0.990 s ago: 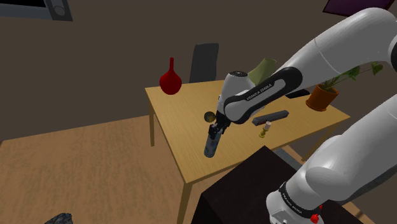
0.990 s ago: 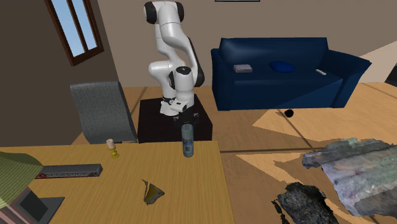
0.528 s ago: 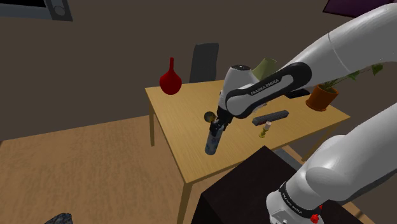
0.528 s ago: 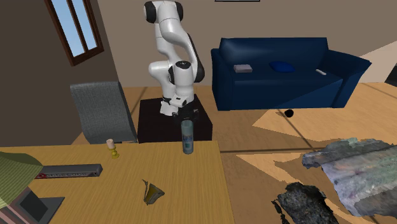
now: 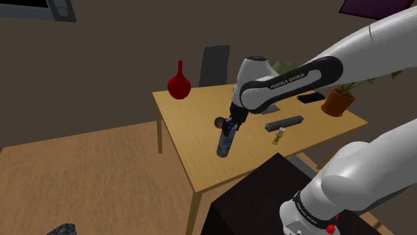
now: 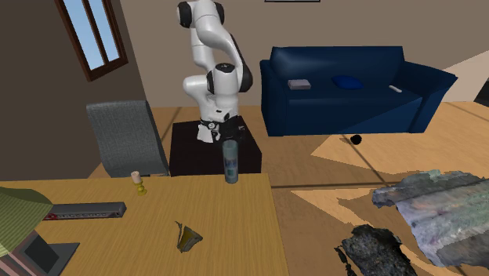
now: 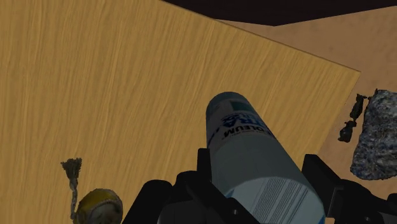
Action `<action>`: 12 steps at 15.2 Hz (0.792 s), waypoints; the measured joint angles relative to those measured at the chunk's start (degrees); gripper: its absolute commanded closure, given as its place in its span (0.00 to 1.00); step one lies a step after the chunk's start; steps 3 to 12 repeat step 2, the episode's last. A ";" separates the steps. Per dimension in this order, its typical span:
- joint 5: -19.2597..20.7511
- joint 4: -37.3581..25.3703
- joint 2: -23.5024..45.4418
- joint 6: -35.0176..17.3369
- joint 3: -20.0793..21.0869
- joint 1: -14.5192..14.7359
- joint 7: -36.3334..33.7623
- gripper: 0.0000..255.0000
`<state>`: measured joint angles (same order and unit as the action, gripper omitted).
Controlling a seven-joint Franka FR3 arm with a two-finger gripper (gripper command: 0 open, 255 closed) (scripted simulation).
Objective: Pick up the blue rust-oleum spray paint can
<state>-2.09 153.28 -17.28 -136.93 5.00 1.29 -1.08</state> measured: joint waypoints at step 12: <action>-0.10 -0.18 -1.37 1.55 -0.04 0.07 0.02 1.00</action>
